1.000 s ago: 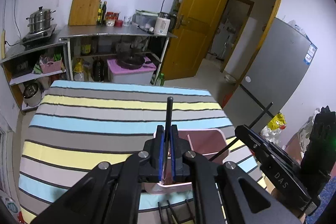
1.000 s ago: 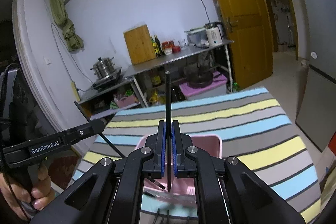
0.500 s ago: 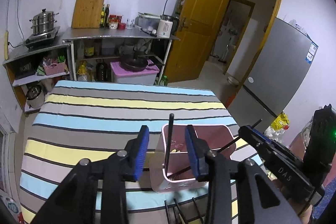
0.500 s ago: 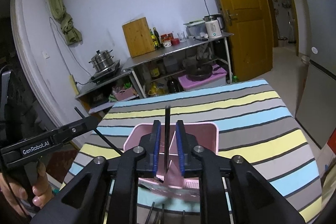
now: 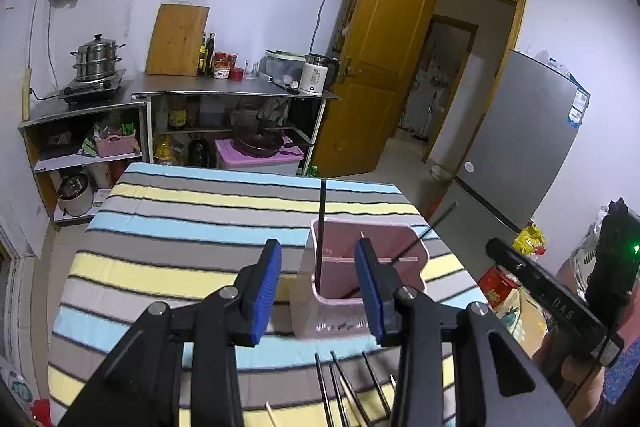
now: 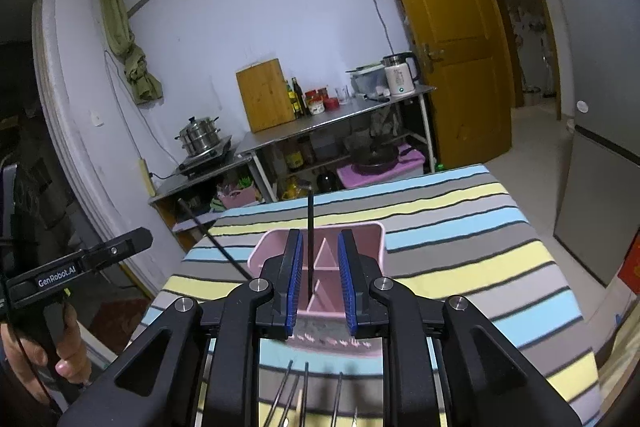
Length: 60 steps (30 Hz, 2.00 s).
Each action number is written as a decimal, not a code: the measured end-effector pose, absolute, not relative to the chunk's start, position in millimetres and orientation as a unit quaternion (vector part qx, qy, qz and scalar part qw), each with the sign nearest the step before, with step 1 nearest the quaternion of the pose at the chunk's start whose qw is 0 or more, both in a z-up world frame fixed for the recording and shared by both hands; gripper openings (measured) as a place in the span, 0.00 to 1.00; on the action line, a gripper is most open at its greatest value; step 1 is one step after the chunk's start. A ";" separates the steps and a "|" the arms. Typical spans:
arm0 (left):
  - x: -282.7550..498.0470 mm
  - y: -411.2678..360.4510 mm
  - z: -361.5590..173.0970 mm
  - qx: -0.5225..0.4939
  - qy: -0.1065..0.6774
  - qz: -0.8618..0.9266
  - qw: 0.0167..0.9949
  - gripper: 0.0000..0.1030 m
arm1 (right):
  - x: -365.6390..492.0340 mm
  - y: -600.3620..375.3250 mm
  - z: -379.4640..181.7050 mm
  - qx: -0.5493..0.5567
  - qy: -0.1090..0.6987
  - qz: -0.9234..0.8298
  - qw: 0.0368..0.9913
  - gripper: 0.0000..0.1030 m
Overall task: Organize utensils
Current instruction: 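Lower the chopsticks into the basket and open both tools, then grasp a wooden chopstick with the left tool while the right tool grasps a metal-tipped chopstick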
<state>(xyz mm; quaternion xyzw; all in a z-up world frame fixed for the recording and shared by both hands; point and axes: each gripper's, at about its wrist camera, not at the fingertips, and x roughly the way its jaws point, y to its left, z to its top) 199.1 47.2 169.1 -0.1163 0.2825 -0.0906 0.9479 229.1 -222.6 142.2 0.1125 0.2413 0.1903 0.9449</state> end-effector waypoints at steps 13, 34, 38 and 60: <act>129.8 44.5 115.3 -0.116 0.315 -0.086 0.938 0.39 | 168.7 -234.4 103.7 0.098 0.277 0.198 0.935 0.18; 102.9 46.2 26.7 -0.145 0.393 -0.074 0.905 0.39 | 147.2 -230.2 28.8 0.079 0.353 0.191 0.913 0.18; 111.1 47.1 14.0 -0.148 0.410 -0.070 0.897 0.39 | 153.5 -225.6 16.2 0.075 0.373 0.187 0.906 0.18; 161.8 35.6 -22.1 -0.121 0.462 -0.051 0.877 0.27 | 203.6 -193.6 -29.5 0.027 0.448 0.165 0.878 0.16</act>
